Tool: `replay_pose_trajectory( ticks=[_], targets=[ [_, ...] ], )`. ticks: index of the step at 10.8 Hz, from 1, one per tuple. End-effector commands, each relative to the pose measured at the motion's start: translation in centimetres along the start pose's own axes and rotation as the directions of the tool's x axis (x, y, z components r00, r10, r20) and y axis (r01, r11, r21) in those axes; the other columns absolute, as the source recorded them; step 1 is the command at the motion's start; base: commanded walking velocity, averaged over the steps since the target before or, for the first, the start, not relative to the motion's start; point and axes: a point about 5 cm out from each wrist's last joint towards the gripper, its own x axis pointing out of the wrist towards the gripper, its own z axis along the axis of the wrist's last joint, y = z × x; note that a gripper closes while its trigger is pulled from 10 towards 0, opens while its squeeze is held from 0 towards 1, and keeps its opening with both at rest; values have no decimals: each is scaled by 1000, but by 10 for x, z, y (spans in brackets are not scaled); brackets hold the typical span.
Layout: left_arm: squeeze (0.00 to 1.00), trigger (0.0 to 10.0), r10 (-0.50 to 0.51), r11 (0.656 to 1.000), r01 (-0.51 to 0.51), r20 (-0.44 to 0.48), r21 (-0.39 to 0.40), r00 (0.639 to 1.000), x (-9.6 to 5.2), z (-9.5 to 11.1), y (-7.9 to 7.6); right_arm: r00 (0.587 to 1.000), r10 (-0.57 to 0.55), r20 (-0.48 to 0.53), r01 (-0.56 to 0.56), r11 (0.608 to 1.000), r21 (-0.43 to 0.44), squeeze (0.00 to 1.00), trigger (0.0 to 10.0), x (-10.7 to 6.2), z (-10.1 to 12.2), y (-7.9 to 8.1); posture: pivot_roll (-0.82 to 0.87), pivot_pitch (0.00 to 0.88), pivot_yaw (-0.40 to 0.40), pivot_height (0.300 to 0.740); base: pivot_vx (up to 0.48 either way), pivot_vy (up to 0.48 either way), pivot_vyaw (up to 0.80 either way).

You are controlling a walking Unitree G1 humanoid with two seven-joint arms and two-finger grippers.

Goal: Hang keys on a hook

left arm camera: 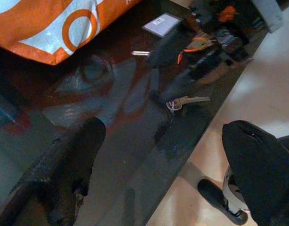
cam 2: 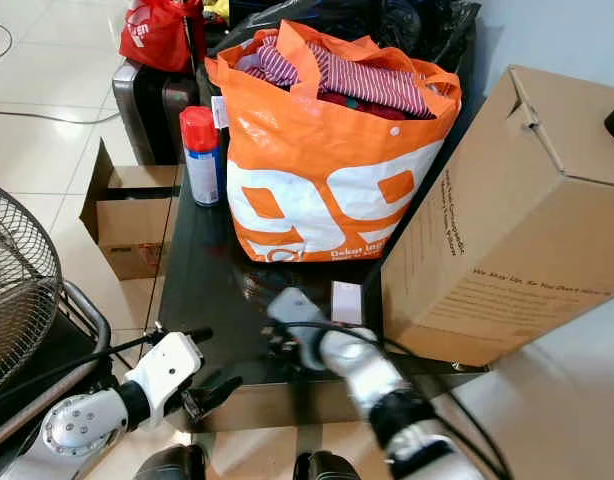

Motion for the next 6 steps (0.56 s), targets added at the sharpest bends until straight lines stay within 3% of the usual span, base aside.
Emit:
replay_pose_trajectory(
  ticks=[1, 3, 6],
  targets=[
    [0, 10000, -22, 1000, 22, 5, 2, 1000, 2, 2, -4, 999, 21, -42, -21, 1000, 13, 0, 10000, -5, -10, 1, 23, 127, -123, 740, 0, 0, 0],
    [0, 10000, -24, 1000, 24, 5, -2, 1000, 3, 3, -4, 996, 47, -76, -46, 999, 17, 0, 10000, -7, -19, 7, 23, 133, -123, 740, 0, 0, 0],
    [0, 10000, -22, 1000, 22, 3, -4, 1000, 3, 3, -3, 998, 12, -58, -7, 996, 84, 0, 10000, -2, -13, 10, 25, 136, -125, 740, 0, 0, 0]
  ],
)
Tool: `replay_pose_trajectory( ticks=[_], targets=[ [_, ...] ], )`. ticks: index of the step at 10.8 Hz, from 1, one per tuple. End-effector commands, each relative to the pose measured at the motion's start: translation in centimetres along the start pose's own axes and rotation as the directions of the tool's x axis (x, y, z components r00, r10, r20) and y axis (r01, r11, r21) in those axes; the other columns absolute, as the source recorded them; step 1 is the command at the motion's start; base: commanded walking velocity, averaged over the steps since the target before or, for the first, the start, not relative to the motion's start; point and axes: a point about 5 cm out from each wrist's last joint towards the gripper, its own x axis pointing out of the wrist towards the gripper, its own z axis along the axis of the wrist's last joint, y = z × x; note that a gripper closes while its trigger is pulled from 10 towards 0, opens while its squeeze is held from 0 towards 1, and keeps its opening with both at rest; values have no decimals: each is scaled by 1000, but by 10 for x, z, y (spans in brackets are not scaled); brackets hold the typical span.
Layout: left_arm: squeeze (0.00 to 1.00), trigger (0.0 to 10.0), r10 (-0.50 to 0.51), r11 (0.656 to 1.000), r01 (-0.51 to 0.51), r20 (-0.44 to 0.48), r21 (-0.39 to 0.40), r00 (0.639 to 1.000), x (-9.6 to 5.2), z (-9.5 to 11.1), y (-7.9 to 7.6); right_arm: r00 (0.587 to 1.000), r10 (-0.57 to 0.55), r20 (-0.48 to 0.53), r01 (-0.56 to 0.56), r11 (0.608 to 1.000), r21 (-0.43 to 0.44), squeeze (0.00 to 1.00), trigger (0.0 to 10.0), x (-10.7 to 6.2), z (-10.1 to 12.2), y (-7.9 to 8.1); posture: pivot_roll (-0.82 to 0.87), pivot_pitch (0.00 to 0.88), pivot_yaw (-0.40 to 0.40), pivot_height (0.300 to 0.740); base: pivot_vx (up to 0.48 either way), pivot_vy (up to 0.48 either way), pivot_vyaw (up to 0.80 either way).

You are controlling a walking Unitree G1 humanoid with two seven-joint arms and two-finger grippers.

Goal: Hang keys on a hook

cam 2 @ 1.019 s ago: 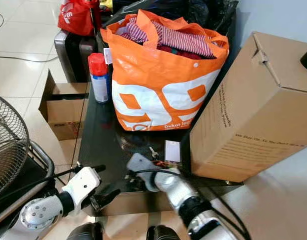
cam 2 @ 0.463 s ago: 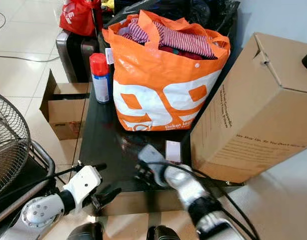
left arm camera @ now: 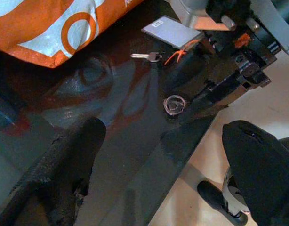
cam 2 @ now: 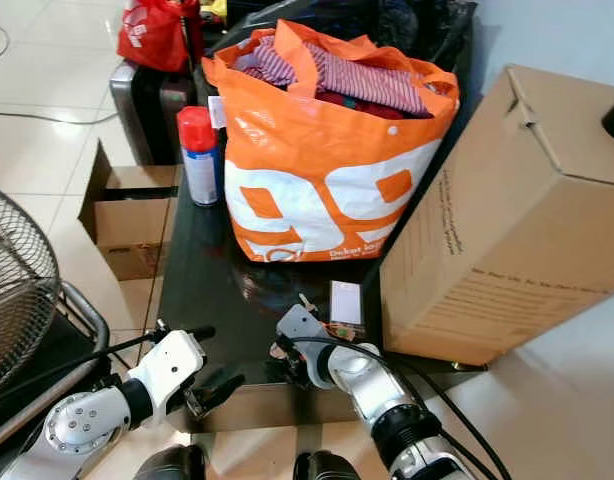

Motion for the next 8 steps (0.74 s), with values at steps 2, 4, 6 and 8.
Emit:
replay_pose_trajectory(
  ticks=[2, 4, 6, 8],
  targets=[
    [0, 10000, -17, 1000, 17, -1, -7, 1000, 1, 1, -3, 1000, -18, 2, 18, 1000, 13, 0, 10000, -4, -1, -4, 24, 134, -127, 740, 0, 0, 0],
    [0, 10000, -34, 999, 33, -14, -11, 999, 2, 0, -5, 999, -29, -35, 29, 999, 12, 0, 10000, -10, -11, -9, 19, 130, -133, 740, 0, 0, 0],
    [0, 10000, -44, 999, 44, -27, -16, 999, 2, -1, -5, 999, -34, -38, 35, 998, 45, 0, 10000, -10, -14, -8, 17, 129, -131, 740, 0, 0, 0],
    [0, 10000, -51, 999, 50, -37, -20, 998, 2, -1, -5, 999, -26, -30, 28, 996, 82, 0, 9255, -7, -13, -5, 20, 131, -133, 740, 0, 0, 0]
  ],
)
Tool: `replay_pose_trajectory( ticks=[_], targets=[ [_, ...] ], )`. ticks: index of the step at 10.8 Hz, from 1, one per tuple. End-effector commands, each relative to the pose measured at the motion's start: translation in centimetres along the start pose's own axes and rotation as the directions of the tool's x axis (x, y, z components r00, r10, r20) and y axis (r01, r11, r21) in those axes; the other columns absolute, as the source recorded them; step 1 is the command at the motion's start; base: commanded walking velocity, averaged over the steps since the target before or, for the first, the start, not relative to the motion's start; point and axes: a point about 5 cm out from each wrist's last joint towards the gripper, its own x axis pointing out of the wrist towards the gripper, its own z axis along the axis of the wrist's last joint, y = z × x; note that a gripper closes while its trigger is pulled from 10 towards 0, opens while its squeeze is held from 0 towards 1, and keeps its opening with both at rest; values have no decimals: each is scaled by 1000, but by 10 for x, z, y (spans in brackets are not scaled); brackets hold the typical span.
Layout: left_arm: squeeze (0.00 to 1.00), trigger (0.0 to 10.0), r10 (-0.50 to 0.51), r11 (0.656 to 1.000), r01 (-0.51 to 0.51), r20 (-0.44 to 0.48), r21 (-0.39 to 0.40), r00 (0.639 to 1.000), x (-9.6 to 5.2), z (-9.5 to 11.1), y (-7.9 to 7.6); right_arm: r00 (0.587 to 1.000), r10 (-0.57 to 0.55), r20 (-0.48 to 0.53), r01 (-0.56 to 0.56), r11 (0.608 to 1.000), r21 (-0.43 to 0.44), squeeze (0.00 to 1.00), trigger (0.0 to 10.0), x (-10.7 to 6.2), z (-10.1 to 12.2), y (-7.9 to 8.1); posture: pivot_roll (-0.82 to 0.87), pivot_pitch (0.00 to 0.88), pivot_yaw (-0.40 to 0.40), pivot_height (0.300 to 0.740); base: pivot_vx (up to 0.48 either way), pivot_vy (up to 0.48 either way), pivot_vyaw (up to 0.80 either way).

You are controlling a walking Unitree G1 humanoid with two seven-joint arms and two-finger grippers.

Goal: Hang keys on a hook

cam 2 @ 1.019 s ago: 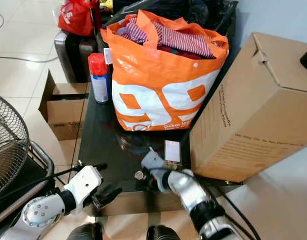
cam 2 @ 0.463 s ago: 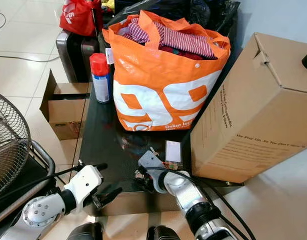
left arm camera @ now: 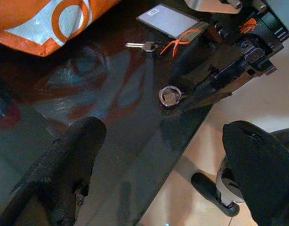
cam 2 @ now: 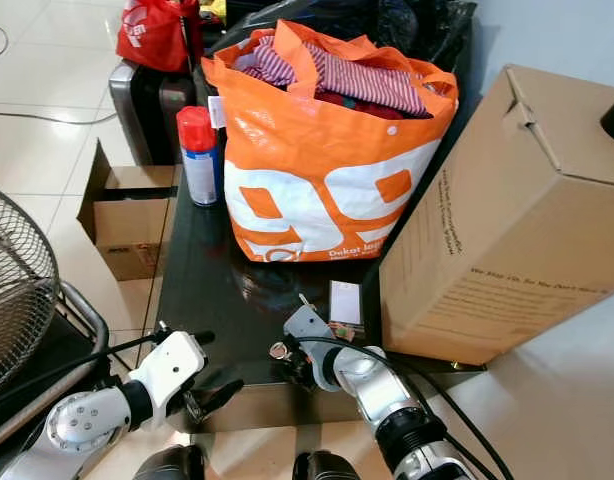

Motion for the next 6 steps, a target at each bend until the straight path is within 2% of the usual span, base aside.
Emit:
replay_pose_trajectory(
  ticks=[1, 3, 6],
  targets=[
    [0, 10000, -26, 1000, 26, 1, 0, 1000, 1, 2, -5, 1000, -15, -1, 15, 999, 38, 0, 9529, -1, -3, -2, 21, 133, -134, 740, 0, 0, 0],
    [0, 10000, -27, 1000, 27, -4, -2, 1000, 1, 3, -4, 1000, -15, 6, 15, 999, 37, 0, 10000, 4, 0, 4, 23, 142, -135, 740, 0, 0, 0],
    [0, 10000, -27, 1000, 27, -13, -4, 1000, 1, 4, -4, 996, -90, -12, 90, 996, 16, 0, 10000, 9, 2, 0, 28, 155, -136, 740, 0, 0, 0]
  ],
)
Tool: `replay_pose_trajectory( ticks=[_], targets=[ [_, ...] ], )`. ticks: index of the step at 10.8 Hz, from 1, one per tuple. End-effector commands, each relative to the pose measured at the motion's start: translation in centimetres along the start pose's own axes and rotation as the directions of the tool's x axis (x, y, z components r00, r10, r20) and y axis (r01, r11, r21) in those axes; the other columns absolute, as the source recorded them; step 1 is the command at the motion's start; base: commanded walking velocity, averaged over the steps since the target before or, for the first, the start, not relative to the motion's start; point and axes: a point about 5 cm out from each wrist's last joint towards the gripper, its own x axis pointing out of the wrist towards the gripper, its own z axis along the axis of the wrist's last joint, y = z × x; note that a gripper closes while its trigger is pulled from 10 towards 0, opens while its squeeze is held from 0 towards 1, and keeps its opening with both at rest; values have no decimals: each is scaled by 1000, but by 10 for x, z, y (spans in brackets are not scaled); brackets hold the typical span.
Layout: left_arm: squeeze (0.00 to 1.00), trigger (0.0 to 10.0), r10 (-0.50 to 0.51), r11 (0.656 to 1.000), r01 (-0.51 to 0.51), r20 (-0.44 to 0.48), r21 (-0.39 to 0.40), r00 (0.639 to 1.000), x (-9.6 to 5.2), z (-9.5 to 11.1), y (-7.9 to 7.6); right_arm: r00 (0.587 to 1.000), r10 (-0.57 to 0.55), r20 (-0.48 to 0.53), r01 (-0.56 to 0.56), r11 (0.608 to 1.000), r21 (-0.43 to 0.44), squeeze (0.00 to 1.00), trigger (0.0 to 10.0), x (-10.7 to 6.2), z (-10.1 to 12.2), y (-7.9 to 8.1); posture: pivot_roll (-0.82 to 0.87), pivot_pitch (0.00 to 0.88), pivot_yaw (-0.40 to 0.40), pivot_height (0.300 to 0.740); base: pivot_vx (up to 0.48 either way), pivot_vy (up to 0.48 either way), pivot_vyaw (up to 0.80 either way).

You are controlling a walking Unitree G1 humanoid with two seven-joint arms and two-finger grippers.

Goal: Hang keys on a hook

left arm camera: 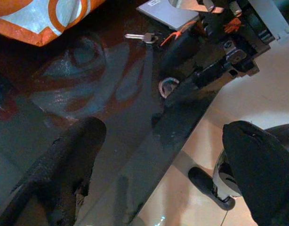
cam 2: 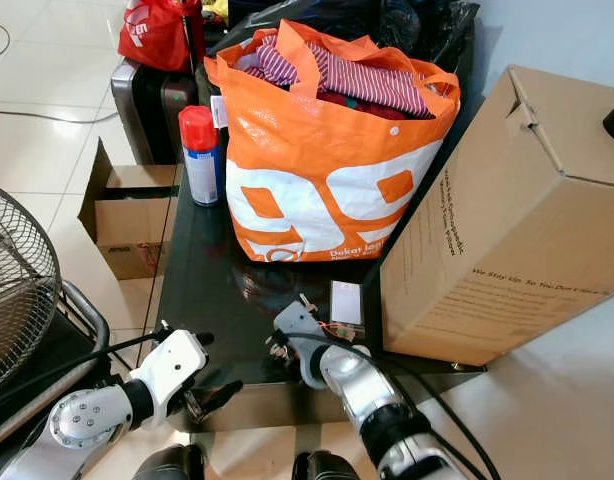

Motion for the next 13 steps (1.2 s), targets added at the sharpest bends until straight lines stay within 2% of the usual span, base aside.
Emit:
replay_pose_trajectory(
  ticks=[1, 2, 3, 4, 6, 7, 8, 9, 13],
  targets=[
    [0, 10000, -24, 1000, 23, 16, 11, 1000, 1, 5, -4, 999, -29, -29, 29, 1000, 3, 0, 9255, -2, -8, -5, 28, 155, -135, 740, 0, 0, 0],
    [0, 10000, -25, 1000, 25, 14, 11, 1000, 1, 6, -4, 999, -32, -44, 32, 999, -4, 0, 5608, -1, -10, -5, 27, 153, -136, 740, 0, 0, 0],
    [0, 10000, -25, 1000, 25, 14, 12, 1000, 1, 6, -4, 998, -26, -60, 24, 999, -26, 0, 3686, -1, -13, -6, 27, 150, -138, 740, 0, 0, 0],
    [0, 10000, -25, 1000, 25, 14, 11, 1000, 1, 6, -4, 997, -18, -72, 15, 999, -36, 0, 3137, -2, -15, -5, 26, 150, -138, 740, 0, 0, 0],
    [0, 10000, -26, 1000, 25, 14, 10, 1000, 1, 6, -5, 996, -8, -90, 3, 998, -58, 0, 4118, -2, -19, -5, 25, 150, -141, 740, 0, 0, 0],
    [0, 10000, -25, 1000, 25, 14, 10, 1000, 2, 6, -4, 996, -6, -90, 1, 998, -57, 0, 3451, -2, -18, -5, 26, 149, -142, 740, 0, 0, 0],
    [0, 10000, -24, 1000, 24, 13, 10, 1000, 2, 6, -4, 996, -5, -85, 0, 998, -59, 0, 941, -1, -17, -5, 27, 149, -142, 740, 0, 0, 0],
    [0, 10000, -23, 1000, 23, 12, 11, 1000, 2, 6, -3, 997, -7, -78, 2, 998, -58, 0, 0, -1, -16, -6, 28, 146, -142, 740, 0, 0, 0],
    [0, 10000, -18, 1000, 18, 11, 18, 1000, 2, 5, -2, 999, -11, -30, 8, 996, -93, 0, 0, -6, -6, -15, 34, 130, -144, 740, 0, 0, 0]
  ],
)
